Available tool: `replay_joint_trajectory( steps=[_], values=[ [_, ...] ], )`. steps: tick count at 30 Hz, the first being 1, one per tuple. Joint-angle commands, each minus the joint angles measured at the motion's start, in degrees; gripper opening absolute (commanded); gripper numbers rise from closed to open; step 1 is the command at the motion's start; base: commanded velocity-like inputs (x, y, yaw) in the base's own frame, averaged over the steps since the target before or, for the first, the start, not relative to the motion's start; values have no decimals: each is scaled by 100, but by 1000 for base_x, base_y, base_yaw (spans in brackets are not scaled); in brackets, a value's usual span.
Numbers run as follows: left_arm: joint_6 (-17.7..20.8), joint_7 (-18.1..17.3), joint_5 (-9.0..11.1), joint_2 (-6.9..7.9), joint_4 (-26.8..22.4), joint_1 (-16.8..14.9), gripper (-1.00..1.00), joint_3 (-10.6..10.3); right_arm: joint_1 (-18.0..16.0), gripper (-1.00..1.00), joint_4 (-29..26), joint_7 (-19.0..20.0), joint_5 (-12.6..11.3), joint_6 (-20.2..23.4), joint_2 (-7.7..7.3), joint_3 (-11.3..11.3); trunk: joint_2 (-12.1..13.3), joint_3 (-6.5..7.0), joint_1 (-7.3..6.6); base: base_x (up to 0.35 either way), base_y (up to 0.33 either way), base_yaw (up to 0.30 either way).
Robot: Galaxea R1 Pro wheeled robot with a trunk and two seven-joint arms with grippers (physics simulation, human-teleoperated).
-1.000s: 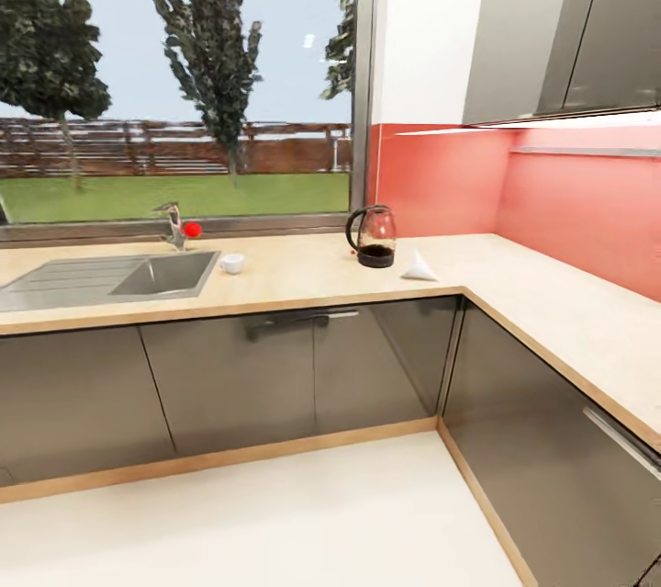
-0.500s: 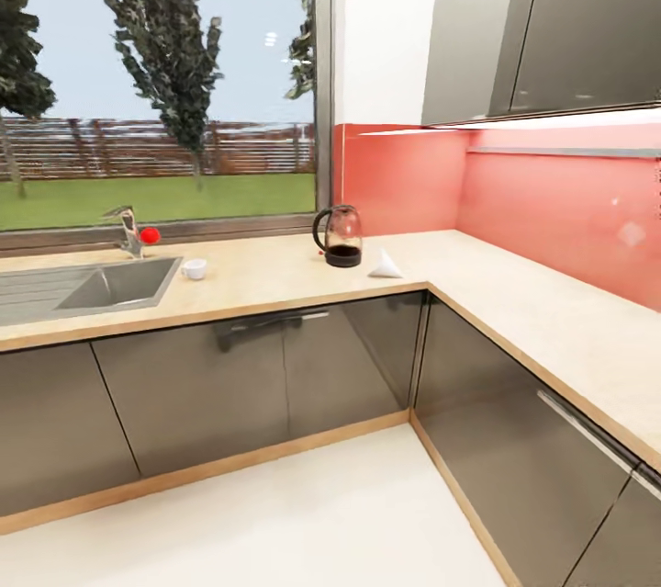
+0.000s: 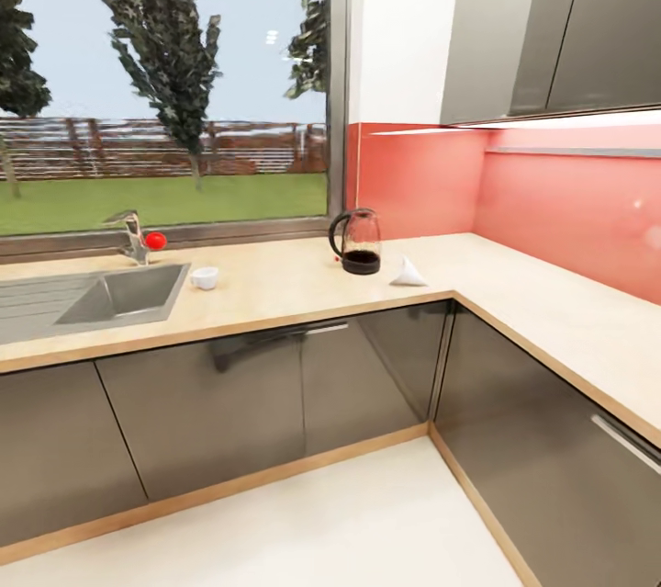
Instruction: Set up a coffee station on the kitchen countertop: keep the coffee maker on the countertop, move the bottle of coffee from the kitchen shelf to the counter next to the coffee maker, place a paper coffee filter on top of the coffee maker, put the saucer next to the coffee maker with the coffee cup on the saucer, and place the electric kettle next to the coffee maker.
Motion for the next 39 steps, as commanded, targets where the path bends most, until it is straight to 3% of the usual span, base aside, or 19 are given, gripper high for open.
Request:
replay_joint_trajectory(
  steps=[1,11,39],
  values=[
    [-8,2,3,-2,-6,2,100,6,-3,100,5,2,2,-20,-1,-1,-3,-5,3,234,254,0],
    [-8,2,3,-2,-7,2,100,6,-2,100,5,2,2,-20,-1,-1,-3,-5,3,193,205,-52],
    [-8,2,5,-2,-12,2,100,9,-4,100,5,2,2,-20,-1,0,-3,-5,3,8,9,-245]
  ],
)
